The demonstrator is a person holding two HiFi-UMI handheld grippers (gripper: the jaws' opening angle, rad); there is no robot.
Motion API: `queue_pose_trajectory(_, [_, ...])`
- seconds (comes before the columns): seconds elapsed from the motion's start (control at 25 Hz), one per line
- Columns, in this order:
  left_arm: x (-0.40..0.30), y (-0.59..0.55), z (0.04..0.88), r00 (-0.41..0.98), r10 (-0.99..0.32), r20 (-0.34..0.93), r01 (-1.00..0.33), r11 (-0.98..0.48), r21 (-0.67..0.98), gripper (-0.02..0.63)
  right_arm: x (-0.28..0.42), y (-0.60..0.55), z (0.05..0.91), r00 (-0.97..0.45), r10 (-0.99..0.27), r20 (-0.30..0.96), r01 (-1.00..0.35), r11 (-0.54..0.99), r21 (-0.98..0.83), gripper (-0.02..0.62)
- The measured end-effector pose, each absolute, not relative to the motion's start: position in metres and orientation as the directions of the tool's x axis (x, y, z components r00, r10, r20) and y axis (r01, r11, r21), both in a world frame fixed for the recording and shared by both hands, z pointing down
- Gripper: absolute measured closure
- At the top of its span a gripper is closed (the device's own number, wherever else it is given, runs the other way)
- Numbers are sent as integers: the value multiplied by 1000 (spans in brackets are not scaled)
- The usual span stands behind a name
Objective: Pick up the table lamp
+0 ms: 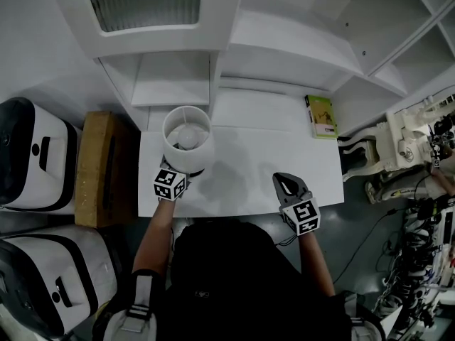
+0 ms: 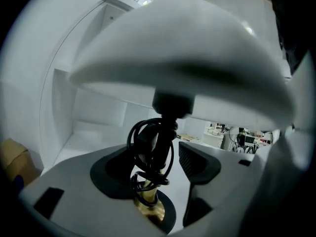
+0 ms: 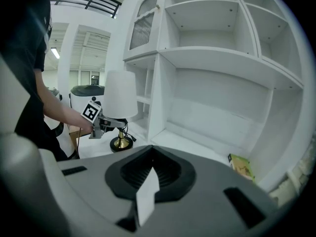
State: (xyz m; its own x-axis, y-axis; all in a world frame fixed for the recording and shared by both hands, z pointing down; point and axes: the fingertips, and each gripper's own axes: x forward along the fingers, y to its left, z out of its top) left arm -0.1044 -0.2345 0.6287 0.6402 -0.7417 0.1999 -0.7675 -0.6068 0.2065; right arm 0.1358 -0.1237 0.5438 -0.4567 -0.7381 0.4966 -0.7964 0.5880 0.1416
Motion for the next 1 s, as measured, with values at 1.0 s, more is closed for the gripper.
queue_pose_trajectory(1.0, [-103, -248, 623, 608, -784, 125, -788, -576, 219, 436, 132, -124, 554, -459, -710, 535, -772, 616, 155, 588])
